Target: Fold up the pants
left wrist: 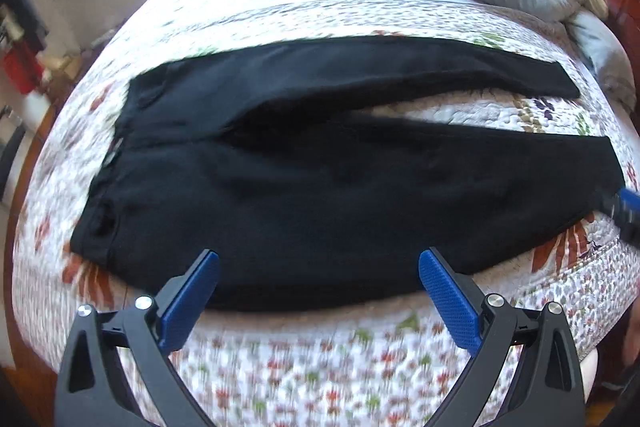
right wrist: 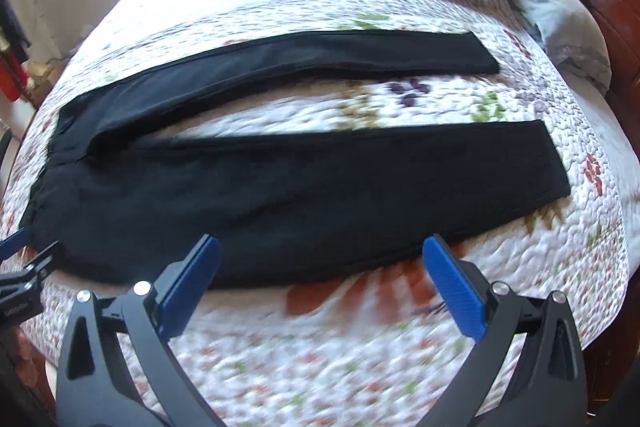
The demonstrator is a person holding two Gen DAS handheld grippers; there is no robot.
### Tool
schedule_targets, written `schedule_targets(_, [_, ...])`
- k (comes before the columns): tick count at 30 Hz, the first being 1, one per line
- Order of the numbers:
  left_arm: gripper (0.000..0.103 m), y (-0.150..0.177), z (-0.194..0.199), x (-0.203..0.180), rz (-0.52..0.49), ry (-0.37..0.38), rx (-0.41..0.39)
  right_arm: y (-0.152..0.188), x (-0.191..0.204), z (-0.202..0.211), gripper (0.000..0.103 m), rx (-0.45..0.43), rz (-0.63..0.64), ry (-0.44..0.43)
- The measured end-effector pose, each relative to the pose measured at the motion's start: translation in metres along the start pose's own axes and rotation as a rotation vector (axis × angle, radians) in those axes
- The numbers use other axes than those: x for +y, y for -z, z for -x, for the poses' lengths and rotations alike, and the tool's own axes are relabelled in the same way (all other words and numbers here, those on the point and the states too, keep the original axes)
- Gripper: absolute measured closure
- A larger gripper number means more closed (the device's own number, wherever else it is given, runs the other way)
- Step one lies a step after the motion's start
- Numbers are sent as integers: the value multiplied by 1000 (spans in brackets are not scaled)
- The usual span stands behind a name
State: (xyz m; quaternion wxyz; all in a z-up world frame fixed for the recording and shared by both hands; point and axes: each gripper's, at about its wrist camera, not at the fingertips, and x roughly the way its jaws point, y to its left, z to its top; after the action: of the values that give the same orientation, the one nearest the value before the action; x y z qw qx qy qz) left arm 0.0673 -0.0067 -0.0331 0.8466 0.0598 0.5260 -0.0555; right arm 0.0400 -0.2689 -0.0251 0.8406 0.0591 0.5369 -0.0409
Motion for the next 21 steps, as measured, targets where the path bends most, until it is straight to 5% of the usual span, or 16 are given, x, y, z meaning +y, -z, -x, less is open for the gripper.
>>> schedule_targets(5, [3,-67,-27,-15,-31,91,-16,-88,-88,-47,2,40,-27,0])
schedule_targets(10, [3,-137,-78,-25,38,382,33,-174,-177,-108,2,113,-116,-52])
schedule_targets(15, [3,-192,-128,-49,38,335,51,-227,-232,-172,2,193,-84,39])
schedule_targets(21, [3,-230,-166,-80,-46,325,64,-248,-258,-217,2,245,-92,-83])
